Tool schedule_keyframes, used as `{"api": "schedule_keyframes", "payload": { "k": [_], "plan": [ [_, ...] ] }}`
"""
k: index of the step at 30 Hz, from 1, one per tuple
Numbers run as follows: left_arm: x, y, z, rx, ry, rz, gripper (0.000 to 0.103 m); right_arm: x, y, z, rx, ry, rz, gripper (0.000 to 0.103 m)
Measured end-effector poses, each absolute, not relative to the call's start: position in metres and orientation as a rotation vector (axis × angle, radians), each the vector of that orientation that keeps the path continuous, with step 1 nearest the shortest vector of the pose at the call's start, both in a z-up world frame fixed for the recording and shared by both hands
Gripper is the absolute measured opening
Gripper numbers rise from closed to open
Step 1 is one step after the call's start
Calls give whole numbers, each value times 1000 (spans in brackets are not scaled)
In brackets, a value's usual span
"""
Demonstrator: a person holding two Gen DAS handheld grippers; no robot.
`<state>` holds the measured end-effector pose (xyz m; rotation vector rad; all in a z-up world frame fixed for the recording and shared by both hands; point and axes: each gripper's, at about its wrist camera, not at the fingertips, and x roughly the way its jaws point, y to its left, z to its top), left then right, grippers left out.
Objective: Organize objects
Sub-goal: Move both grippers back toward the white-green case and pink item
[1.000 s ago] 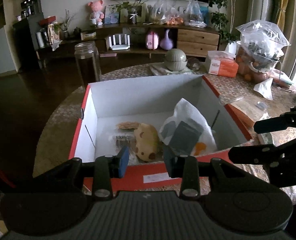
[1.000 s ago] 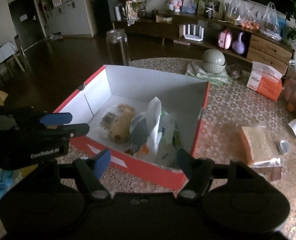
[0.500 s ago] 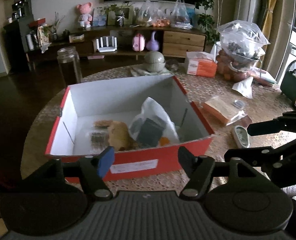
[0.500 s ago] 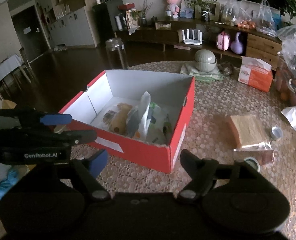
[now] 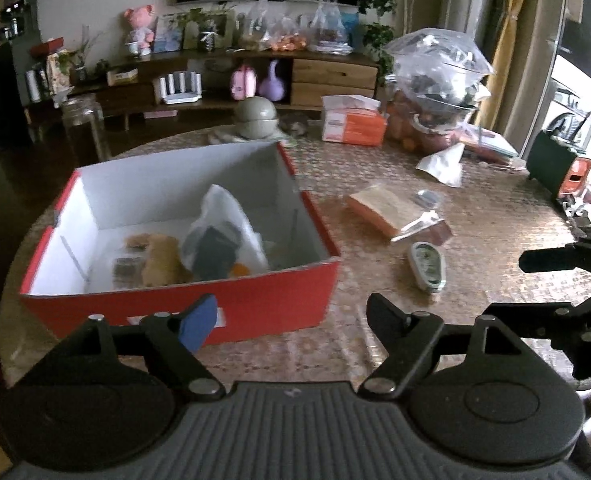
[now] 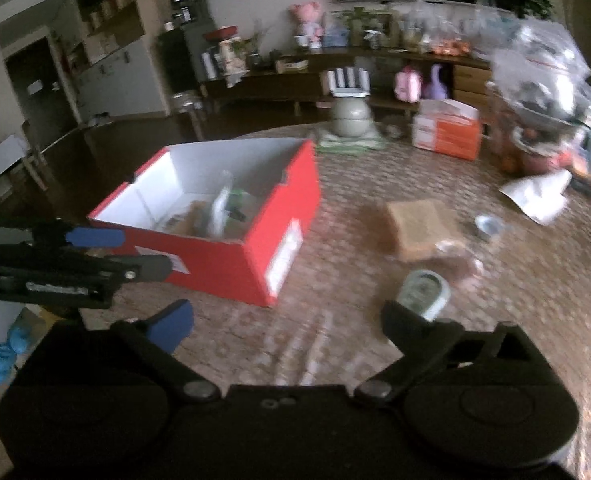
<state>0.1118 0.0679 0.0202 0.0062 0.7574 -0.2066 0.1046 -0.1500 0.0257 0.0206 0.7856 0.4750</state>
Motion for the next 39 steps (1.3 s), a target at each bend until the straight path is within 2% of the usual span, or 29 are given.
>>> {"api": "schedule_keyframes", "payload": {
  "k": [8, 14, 16, 24, 39],
  "plan": [
    [114, 33, 11, 15, 765, -265, 82, 104, -203, 12, 62, 810, 382, 103],
    [120, 9, 1, -7, 780, -300, 94, 109, -228, 8, 42, 798, 328, 103],
    [123, 0, -3, -3, 768, -300, 103, 113, -234, 5, 34, 798, 319, 103],
    [138, -36, -23, 0, 747, -333, 103, 142, -261, -8, 44, 825, 242, 103],
    [198, -95, -77, 24, 851, -359, 103, 218, -268, -44, 35, 871, 208, 102]
  ]
}}
